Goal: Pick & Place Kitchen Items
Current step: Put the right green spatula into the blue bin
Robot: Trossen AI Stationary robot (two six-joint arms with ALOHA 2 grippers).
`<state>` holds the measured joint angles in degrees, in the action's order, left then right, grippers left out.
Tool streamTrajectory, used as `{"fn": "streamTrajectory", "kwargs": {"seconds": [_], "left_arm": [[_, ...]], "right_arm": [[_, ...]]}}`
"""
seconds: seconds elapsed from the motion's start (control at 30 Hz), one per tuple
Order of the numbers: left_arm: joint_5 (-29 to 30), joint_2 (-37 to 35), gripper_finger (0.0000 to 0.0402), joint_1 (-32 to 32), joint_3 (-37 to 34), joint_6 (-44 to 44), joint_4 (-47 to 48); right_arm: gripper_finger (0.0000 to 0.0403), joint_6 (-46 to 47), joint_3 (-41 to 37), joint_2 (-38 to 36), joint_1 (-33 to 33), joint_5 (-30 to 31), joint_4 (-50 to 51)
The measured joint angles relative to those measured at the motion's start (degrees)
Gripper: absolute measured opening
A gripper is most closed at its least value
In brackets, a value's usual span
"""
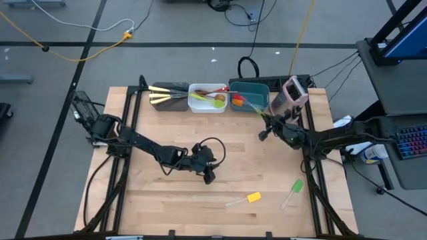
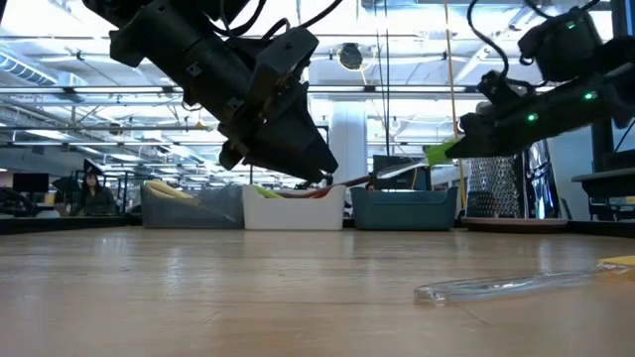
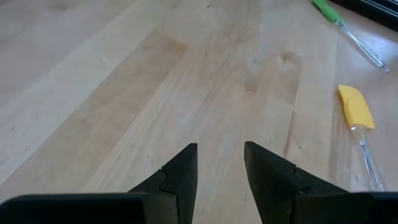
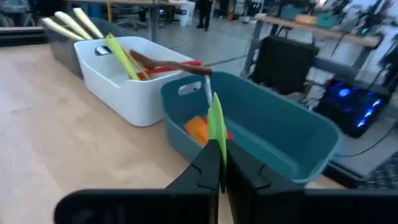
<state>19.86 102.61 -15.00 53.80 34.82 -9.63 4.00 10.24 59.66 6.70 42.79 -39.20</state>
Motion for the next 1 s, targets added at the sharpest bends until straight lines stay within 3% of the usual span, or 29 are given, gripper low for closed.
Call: {"fn": "streamTrajectory", "kwargs": {"seconds": [0.2,0.57,0.87,1.0], "left_arm": [[0.0,0.0,0.0136,0.0,0.0,0.3,0.0],[0.0,0.0,0.0136,0.0,0.0,0.2,-0.1],[0.0,0.0,0.0136,0.0,0.0,0.1,-0.1],[0.0,0.0,0.0136,0.0,0.0,0.0,-0.1]], "right_arm": [[0.0005,2.1,1.6,0.5,7.6,-13.4,2.8],[0.0004,4.5,5.6,8.8,16.0,-20.2,4.4],[0.0004,2.8,11.5,18.7,16.4,-20.1,3.5],[0.0006,2.4,13.4,21.6,16.5,-15.3,2.7]]}}
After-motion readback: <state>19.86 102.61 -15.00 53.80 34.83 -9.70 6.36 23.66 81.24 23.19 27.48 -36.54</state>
